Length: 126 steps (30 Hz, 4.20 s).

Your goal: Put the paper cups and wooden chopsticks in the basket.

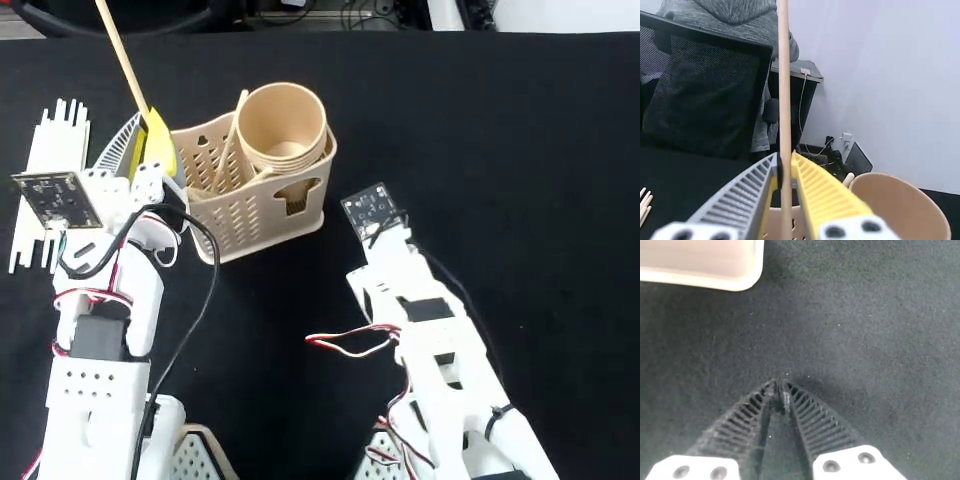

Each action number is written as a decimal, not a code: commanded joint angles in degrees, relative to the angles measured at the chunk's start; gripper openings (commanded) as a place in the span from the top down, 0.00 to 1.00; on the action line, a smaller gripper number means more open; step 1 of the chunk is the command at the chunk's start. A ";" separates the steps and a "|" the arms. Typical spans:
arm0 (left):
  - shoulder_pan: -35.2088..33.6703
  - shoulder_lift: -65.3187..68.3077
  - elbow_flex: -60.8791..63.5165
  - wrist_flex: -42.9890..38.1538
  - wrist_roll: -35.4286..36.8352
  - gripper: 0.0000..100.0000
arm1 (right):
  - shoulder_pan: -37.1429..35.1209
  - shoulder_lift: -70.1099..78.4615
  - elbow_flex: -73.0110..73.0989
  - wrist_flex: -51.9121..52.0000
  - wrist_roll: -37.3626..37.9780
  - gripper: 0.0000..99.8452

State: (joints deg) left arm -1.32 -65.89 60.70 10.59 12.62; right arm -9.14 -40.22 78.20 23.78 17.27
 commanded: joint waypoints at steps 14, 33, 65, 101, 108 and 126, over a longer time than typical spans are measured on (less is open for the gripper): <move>-0.48 -0.53 -8.66 10.55 8.62 0.84 | -0.70 -1.71 -0.48 -0.97 0.44 0.99; -22.46 17.67 -25.71 29.54 -1.49 0.84 | -0.70 -1.71 -0.48 -0.97 0.44 0.99; -20.26 106.29 -89.63 59.87 -29.98 0.84 | -0.70 -1.71 -0.40 -0.97 0.44 0.99; -22.90 113.14 -122.95 89.41 -31.91 0.97 | -0.70 -1.71 -0.57 -0.88 0.44 0.99; -26.15 109.80 -127.78 90.29 -25.41 0.97 | -0.70 -1.71 -0.57 -0.97 0.44 0.99; -13.67 44.31 -88.31 73.67 -7.47 0.97 | -0.70 -1.71 -0.66 -0.97 0.44 0.99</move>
State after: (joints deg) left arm -18.46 -2.86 -39.25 94.81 2.95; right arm -9.14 -40.22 78.20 23.78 17.27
